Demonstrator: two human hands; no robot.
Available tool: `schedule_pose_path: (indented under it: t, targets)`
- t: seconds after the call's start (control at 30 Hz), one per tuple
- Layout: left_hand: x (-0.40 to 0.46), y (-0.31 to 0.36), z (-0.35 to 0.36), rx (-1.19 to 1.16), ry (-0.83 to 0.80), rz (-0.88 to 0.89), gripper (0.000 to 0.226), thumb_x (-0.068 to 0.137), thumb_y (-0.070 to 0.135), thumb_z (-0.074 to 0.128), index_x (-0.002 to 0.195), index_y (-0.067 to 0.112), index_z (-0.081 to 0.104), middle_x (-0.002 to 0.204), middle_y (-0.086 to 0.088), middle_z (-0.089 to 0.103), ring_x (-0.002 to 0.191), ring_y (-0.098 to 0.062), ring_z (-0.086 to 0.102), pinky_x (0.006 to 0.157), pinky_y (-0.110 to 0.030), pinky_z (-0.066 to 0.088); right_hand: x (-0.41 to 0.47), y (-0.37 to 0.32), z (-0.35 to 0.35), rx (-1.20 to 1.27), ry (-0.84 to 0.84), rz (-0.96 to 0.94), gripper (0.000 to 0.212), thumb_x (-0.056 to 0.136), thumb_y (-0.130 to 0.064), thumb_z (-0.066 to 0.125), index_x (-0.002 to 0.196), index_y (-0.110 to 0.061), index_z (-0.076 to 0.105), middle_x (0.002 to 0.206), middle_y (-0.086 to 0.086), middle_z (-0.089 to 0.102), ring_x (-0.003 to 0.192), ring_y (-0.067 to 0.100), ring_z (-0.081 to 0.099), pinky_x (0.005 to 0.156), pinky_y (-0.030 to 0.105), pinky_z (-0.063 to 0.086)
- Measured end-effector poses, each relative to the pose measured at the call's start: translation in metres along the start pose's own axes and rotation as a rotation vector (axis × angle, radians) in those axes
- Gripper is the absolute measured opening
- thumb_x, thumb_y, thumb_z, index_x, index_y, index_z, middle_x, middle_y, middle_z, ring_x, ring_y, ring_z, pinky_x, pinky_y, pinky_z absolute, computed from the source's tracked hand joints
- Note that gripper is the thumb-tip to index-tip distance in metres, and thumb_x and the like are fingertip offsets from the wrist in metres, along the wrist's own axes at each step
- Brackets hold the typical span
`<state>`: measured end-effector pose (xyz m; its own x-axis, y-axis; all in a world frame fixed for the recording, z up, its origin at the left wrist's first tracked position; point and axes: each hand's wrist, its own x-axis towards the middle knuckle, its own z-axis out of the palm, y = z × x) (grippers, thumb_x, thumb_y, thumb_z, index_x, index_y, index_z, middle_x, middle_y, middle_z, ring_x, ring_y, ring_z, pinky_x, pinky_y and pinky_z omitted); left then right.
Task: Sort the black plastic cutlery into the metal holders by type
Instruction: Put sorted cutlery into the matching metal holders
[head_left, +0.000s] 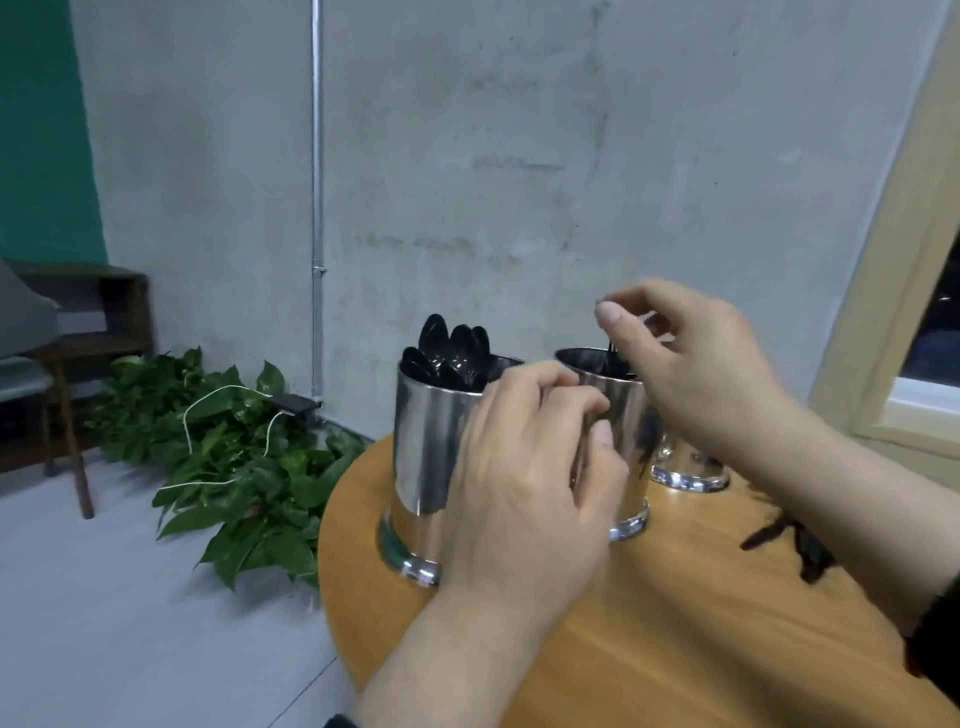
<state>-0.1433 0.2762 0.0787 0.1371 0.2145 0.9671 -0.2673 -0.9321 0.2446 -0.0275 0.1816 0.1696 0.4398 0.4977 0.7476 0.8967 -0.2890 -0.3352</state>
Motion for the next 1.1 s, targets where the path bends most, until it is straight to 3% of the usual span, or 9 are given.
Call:
schedule_pose_path:
  t: [0.07, 0.13, 0.23, 0.4, 0.67, 0.83, 0.97, 1.03, 1.1]
  targets:
    - [-0.004, 0.022, 0.019, -0.093, -0.095, 0.024, 0.020, 0.095, 0.020, 0.054, 0.099, 0.009, 0.069, 0.106, -0.001, 0.063, 0.101, -0.018, 0.061, 0.087, -0.035, 0.051, -0.048, 0.030, -0.039, -0.076, -0.003, -0.005, 0.024, 0.096, -0.048, 0.050, 0.095, -0.033, 0.068, 0.084, -0.013, 0.068, 0.078, 0.002, 0.060, 0.066, 0.028, 0.049]
    - [-0.008, 0.044, 0.038, -0.193, -0.256, -0.016, 0.024, 0.097, 0.028, 0.049, 0.105, 0.014, 0.067, 0.106, 0.005, 0.062, 0.099, -0.015, 0.062, 0.084, -0.038, 0.052, -0.100, 0.067, -0.083, -0.201, -0.024, 0.021, 0.017, 0.098, -0.039, 0.053, 0.091, -0.033, 0.068, 0.083, -0.015, 0.066, 0.077, 0.002, 0.061, 0.067, 0.018, 0.045]
    - [-0.011, 0.078, 0.075, -0.183, -0.622, -0.109, 0.027, 0.101, 0.040, 0.046, 0.118, 0.026, 0.061, 0.115, 0.014, 0.059, 0.106, -0.012, 0.059, 0.089, -0.040, 0.052, -0.172, 0.125, -0.149, -0.348, 0.059, 0.177, 0.016, 0.098, -0.025, 0.059, 0.084, -0.031, 0.064, 0.076, -0.016, 0.063, 0.077, 0.002, 0.060, 0.067, 0.011, 0.040]
    - [-0.032, 0.123, 0.150, -0.082, -1.043, -0.084, 0.039, 0.104, 0.049, 0.046, 0.139, 0.033, 0.049, 0.133, 0.011, 0.053, 0.122, -0.016, 0.053, 0.100, -0.038, 0.046, -0.245, 0.181, -0.209, -0.404, 0.068, 0.351, 0.019, 0.102, -0.049, 0.046, 0.091, -0.043, 0.060, 0.100, -0.026, 0.063, 0.094, -0.001, 0.061, 0.076, 0.008, 0.041]
    - [-0.067, 0.150, 0.231, -0.096, -1.225, -0.111, 0.079, 0.092, 0.073, 0.049, 0.158, 0.034, 0.029, 0.164, 0.011, 0.025, 0.150, -0.013, 0.026, 0.121, -0.040, 0.030, -0.250, 0.216, -0.206, -0.385, -0.076, 0.299, 0.035, 0.094, -0.049, 0.045, 0.106, -0.025, 0.068, 0.106, -0.015, 0.062, 0.102, 0.003, 0.056, 0.091, 0.023, 0.043]
    - [-0.078, 0.158, 0.246, -0.099, -1.259, -0.079, 0.068, 0.094, 0.074, 0.039, 0.150, 0.035, 0.043, 0.156, 0.017, 0.037, 0.142, -0.009, 0.039, 0.114, -0.041, 0.038, -0.246, 0.240, -0.210, -0.433, -0.105, 0.313, 0.040, 0.096, -0.050, 0.046, 0.117, -0.024, 0.068, 0.120, -0.013, 0.057, 0.117, 0.009, 0.052, 0.102, 0.036, 0.042]
    - [-0.073, 0.165, 0.257, -0.164, -1.096, -0.099, 0.060, 0.094, 0.070, 0.041, 0.144, 0.037, 0.046, 0.144, 0.017, 0.047, 0.133, -0.006, 0.044, 0.111, -0.039, 0.039, -0.239, 0.261, -0.207, -0.443, -0.140, 0.379, 0.054, 0.098, -0.062, 0.036, 0.133, -0.027, 0.059, 0.135, -0.010, 0.053, 0.129, 0.012, 0.047, 0.108, 0.047, 0.040]
    - [-0.069, 0.166, 0.267, -0.197, -1.098, -0.099, 0.065, 0.094, 0.071, 0.039, 0.150, 0.040, 0.037, 0.154, 0.015, 0.040, 0.141, -0.008, 0.037, 0.117, -0.043, 0.034, -0.235, 0.271, -0.205, -0.448, -0.191, 0.416, 0.065, 0.095, -0.069, 0.026, 0.144, -0.033, 0.049, 0.147, -0.009, 0.046, 0.139, 0.013, 0.040, 0.114, 0.049, 0.035]
    - [-0.069, 0.165, 0.277, -0.143, -1.237, -0.034, 0.070, 0.094, 0.074, 0.034, 0.157, 0.043, 0.028, 0.166, 0.014, 0.023, 0.152, -0.012, 0.024, 0.124, -0.046, 0.023, -0.233, 0.278, -0.202, -0.449, -0.266, 0.448, 0.068, 0.095, -0.072, 0.020, 0.150, -0.037, 0.040, 0.156, -0.009, 0.039, 0.146, 0.013, 0.032, 0.117, 0.049, 0.031]
